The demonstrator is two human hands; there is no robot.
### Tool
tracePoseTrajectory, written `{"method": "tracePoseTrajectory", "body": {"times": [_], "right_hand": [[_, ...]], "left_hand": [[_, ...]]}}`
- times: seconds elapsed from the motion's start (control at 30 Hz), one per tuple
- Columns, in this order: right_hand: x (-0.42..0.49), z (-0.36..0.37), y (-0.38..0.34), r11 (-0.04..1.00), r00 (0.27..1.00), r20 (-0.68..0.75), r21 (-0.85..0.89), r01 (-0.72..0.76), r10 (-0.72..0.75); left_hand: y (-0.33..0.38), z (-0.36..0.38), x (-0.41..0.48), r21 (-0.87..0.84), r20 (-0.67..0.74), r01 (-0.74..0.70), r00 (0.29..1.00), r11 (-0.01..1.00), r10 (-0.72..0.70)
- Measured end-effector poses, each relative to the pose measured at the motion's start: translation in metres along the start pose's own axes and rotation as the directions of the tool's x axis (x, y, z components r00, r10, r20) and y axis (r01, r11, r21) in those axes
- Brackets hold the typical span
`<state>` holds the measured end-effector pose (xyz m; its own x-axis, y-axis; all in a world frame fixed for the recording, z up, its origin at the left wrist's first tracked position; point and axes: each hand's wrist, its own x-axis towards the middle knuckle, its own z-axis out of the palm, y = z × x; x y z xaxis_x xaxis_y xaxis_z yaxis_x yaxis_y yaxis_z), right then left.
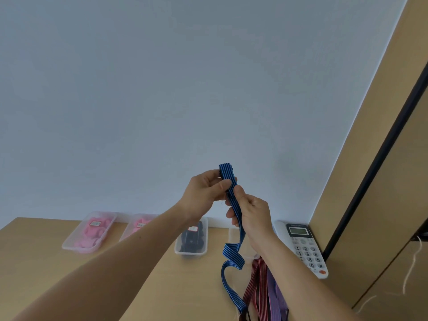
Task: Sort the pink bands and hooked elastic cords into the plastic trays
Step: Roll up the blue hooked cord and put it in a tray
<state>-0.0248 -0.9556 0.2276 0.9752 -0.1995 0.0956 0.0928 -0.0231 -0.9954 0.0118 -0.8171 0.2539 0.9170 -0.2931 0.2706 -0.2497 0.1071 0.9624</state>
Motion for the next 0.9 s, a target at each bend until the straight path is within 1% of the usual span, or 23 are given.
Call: {"method": "tracePoseTrajectory", "body": {"times": [0.07, 0.13, 0.2, 0.27, 0.37, 0.43, 0.5, 0.53, 0.57, 0.6, 0.63, 0.7, 0.73, 0.8, 0.87, 0.9], "right_hand": [[0.002, 0.000, -0.003, 1.000, 1.000, -0.010, -0.002, -0.018, 0.018], [0.003, -0.001, -0.006, 1.000, 1.000, 0.008, -0.011, -0.028, 0.028], [0.002, -0.002, -0.007, 0.999, 0.999, 0.038, -0.012, -0.032, 0.033], [0.001, -0.003, -0.008, 0.999, 0.998, 0.042, 0.011, -0.048, 0.047], [-0.001, -0.004, -0.010, 0.997, 0.996, 0.045, 0.037, -0.074, 0.072], [-0.002, -0.005, -0.011, 0.994, 0.994, 0.081, 0.070, -0.083, 0.077], [-0.004, -0.006, -0.012, 0.992, 0.990, 0.120, 0.098, -0.082, 0.070], [-0.004, -0.006, -0.012, 0.992, 0.990, 0.128, 0.101, -0.077, 0.064], [-0.005, -0.006, -0.012, 0.992, 0.990, 0.132, 0.103, -0.073, 0.059], [-0.005, -0.006, -0.012, 0.991, 0.989, 0.134, 0.116, -0.071, 0.055], [-0.004, -0.006, -0.012, 0.987, 0.989, 0.135, 0.144, -0.072, 0.052], [-0.004, -0.009, -0.012, 0.975, 0.989, 0.137, 0.208, -0.074, 0.046], [-0.004, -0.011, -0.012, 0.974, 0.989, 0.141, 0.215, -0.067, 0.037], [-0.006, -0.012, -0.011, 0.985, 0.989, 0.151, 0.171, -0.034, 0.007], [-0.007, -0.010, -0.010, 0.993, 0.990, 0.139, 0.115, 0.003, -0.019], [-0.007, -0.009, -0.010, 0.995, 0.992, 0.125, 0.100, 0.020, -0.032]], "left_hand": [[0.004, 0.001, 0.001, 0.036, -0.036, -0.027, 0.999, 0.999, 0.028], [0.006, 0.000, 0.002, 0.110, -0.059, -0.071, 0.995, 0.991, 0.078], [0.006, -0.001, 0.002, 0.282, -0.031, -0.155, 0.985, 0.947, 0.170], [0.001, -0.001, 0.000, 0.439, 0.019, -0.244, 0.965, 0.865, 0.263], [-0.007, -0.003, -0.006, 0.572, 0.141, -0.403, 0.906, 0.714, 0.398], [-0.012, -0.004, -0.009, 0.638, 0.229, -0.497, 0.851, 0.587, 0.472], [-0.015, -0.005, -0.010, 0.692, 0.277, -0.547, 0.804, 0.471, 0.526], [-0.016, -0.007, -0.009, 0.707, 0.302, -0.565, 0.785, 0.426, 0.541], [-0.018, -0.009, -0.009, 0.710, 0.321, -0.577, 0.775, 0.404, 0.544], [-0.020, -0.010, -0.009, 0.702, 0.330, -0.581, 0.777, 0.411, 0.536], [-0.021, -0.011, -0.009, 0.683, 0.330, -0.576, 0.792, 0.449, 0.514], [-0.021, -0.013, -0.010, 0.621, 0.303, -0.512, 0.855, 0.594, 0.420], [-0.020, -0.013, -0.011, 0.583, 0.265, -0.435, 0.900, 0.687, 0.345], [-0.014, -0.010, -0.012, 0.458, 0.135, -0.223, 0.974, 0.861, 0.180], [-0.008, -0.004, -0.010, 0.231, 0.005, -0.008, 1.000, 0.973, 0.007], [-0.005, -0.002, -0.008, 0.106, -0.008, 0.077, 0.997, 0.991, -0.077]]}}
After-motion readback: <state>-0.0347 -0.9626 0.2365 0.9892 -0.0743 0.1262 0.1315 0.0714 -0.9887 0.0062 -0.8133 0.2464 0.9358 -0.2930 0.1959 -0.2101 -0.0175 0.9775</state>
